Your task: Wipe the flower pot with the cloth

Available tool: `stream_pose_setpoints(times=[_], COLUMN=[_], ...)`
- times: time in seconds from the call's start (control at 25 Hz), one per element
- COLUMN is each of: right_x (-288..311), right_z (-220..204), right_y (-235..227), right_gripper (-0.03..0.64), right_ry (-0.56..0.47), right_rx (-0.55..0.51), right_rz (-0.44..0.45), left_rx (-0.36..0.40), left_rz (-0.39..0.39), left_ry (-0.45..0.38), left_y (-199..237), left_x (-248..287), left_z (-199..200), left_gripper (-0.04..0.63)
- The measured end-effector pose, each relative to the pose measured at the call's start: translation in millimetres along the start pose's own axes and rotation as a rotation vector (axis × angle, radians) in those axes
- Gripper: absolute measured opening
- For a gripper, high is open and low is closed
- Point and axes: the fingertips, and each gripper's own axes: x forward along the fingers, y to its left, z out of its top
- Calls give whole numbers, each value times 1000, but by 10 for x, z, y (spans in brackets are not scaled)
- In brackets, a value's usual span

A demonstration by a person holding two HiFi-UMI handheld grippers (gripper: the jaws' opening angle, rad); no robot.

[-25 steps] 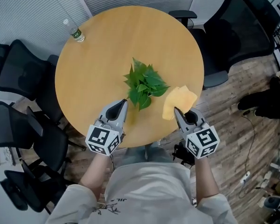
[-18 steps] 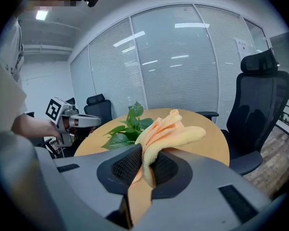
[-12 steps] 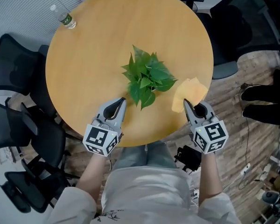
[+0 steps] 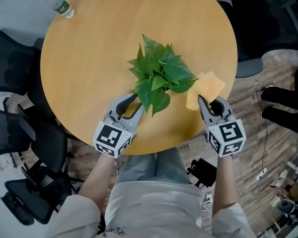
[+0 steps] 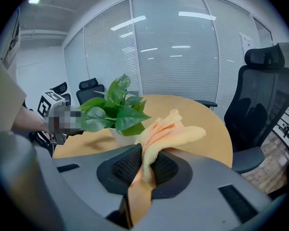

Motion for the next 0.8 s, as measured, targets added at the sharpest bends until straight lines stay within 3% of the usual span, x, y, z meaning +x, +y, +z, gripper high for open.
stream_pose_setpoints(times=[0.4,0.8], right_x=[442,766], right_z=[-1,142], right_y=[-61,88], right_gripper=[46,46], right_ry=[27,34], right_rx=[-135,-307], right_rz=[-4,48], left_rx=[80,162], left_rz=[-108,-162], left_ry=[-27,-61], left_y=[47,74], left_x=[388,537], left_z=[-99,14], left_gripper=[283,293])
